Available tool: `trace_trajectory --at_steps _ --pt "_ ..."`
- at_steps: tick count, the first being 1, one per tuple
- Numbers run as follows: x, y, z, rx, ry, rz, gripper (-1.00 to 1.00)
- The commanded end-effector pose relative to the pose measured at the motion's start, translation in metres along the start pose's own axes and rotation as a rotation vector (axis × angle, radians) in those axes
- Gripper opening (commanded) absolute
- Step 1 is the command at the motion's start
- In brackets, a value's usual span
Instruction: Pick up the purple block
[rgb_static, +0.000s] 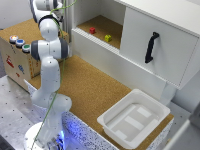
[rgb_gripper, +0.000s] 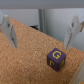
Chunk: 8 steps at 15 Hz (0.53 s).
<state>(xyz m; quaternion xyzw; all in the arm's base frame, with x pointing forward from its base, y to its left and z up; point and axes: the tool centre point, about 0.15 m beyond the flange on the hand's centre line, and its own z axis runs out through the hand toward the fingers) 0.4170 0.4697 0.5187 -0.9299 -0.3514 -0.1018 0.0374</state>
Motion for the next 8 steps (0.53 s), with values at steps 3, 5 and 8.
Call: trace_trajectory --at_steps 3,5,8 --pt "0.012 -0.002 -0.026 0.027 -0.13 -0.349 1.0" --pt "0.016 -0.002 -0.011 0.034 -0.152 -0.468 1.0" --pt "0.017 -0.002 0.014 0.034 -0.198 -0.703 1.0"
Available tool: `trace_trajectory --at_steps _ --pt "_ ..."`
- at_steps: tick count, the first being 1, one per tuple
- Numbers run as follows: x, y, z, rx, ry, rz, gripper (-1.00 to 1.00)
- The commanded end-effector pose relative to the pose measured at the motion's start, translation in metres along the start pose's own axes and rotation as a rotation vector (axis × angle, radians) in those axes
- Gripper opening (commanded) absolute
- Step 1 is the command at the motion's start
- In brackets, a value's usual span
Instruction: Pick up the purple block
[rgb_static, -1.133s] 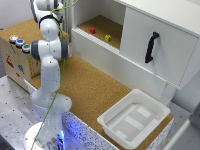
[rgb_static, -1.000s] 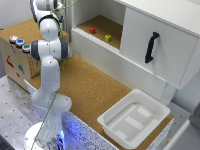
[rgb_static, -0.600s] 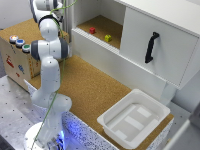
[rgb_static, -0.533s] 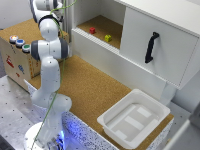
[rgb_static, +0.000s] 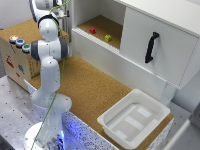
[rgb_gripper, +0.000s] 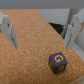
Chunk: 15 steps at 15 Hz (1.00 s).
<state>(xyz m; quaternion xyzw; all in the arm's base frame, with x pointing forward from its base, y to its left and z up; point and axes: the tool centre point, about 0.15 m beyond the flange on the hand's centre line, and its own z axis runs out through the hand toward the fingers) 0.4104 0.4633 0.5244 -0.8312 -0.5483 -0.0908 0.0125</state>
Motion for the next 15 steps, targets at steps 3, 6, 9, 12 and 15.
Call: trace_trajectory --at_steps 3,6,9,12,15 --pt "0.024 0.018 0.041 0.129 -0.199 -0.328 1.0" --pt "0.017 0.031 0.055 0.18 -0.218 -0.304 1.0" --pt "0.012 0.041 0.068 0.203 -0.203 -0.29 1.0" --pt "0.016 0.055 0.075 0.223 -0.151 -0.263 1.0" --pt "0.019 0.058 0.083 0.239 -0.156 -0.273 1.0"
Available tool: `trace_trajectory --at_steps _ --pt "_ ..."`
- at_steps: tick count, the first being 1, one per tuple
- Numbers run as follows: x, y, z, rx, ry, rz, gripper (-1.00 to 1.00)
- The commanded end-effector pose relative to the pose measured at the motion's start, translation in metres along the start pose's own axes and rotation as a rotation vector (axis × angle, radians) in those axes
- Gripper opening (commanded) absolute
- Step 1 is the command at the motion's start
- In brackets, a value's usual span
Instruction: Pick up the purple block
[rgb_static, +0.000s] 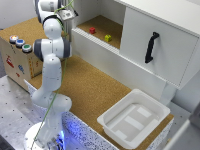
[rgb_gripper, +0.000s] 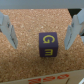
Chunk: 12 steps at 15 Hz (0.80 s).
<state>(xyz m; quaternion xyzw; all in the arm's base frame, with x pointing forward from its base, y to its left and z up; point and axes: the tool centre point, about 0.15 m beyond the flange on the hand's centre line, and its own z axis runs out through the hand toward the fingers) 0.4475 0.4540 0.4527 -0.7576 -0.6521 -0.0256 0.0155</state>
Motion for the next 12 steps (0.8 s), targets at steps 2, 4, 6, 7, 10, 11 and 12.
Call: trace_trajectory --at_steps 2,4,6,7,10,11,12 --pt "0.02 0.031 0.007 0.153 -0.042 -0.035 1.0" --pt "0.021 0.033 0.012 0.16 -0.051 -0.038 1.0" --pt "0.021 0.031 0.016 0.162 -0.07 -0.056 -1.0" --pt "0.021 0.031 0.017 0.161 -0.078 -0.061 -1.0" --pt "0.022 0.029 0.017 0.147 -0.081 -0.065 -1.0" --pt "0.022 0.028 0.018 0.147 -0.082 -0.063 -1.0" --pt "0.021 0.026 0.019 0.14 -0.081 -0.057 -1.0"
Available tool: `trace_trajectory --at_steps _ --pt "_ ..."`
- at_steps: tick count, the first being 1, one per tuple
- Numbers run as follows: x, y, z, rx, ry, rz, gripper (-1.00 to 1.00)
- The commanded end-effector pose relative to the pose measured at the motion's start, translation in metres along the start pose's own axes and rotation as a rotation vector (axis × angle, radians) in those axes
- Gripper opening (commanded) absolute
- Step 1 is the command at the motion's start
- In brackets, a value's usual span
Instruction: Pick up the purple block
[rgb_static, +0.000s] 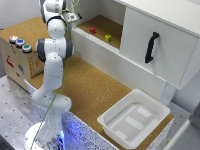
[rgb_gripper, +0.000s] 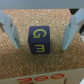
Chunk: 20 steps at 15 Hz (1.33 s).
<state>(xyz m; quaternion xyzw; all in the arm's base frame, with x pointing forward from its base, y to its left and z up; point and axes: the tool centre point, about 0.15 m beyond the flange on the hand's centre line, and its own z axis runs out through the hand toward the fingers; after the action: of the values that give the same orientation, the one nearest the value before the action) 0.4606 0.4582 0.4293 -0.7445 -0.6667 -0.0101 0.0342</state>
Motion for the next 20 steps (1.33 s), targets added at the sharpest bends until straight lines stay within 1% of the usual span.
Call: trace_trajectory --at_steps 1,7,9,10,11,12,13,14,15,16,17,19,20 --pt "0.015 0.013 -0.006 0.09 -0.079 -0.014 -1.0" --pt "0.011 0.006 -0.007 0.06 -0.052 0.026 -1.0" --pt "0.005 0.007 -0.01 0.045 -0.026 0.063 -1.0" --pt "-0.002 0.01 -0.01 0.013 -0.01 0.111 -1.0" --pt "-0.012 0.013 -0.009 -0.013 0.01 0.175 -1.0" --pt "-0.021 0.012 -0.015 -0.037 0.033 0.227 -1.0" --pt "-0.03 0.008 -0.029 -0.067 0.057 0.265 -1.0" --pt "-0.039 0.0 -0.049 -0.068 0.086 0.296 -1.0" --pt "-0.048 -0.007 -0.065 -0.083 0.095 0.304 -1.0" --pt "-0.061 -0.016 -0.075 -0.069 0.078 0.302 -1.0" --pt "-0.077 -0.022 -0.076 -0.087 0.053 0.305 -1.0" --pt "-0.116 -0.025 -0.062 -0.096 0.043 0.332 -1.0" --pt "-0.135 -0.023 -0.055 -0.114 0.053 0.374 -1.0"
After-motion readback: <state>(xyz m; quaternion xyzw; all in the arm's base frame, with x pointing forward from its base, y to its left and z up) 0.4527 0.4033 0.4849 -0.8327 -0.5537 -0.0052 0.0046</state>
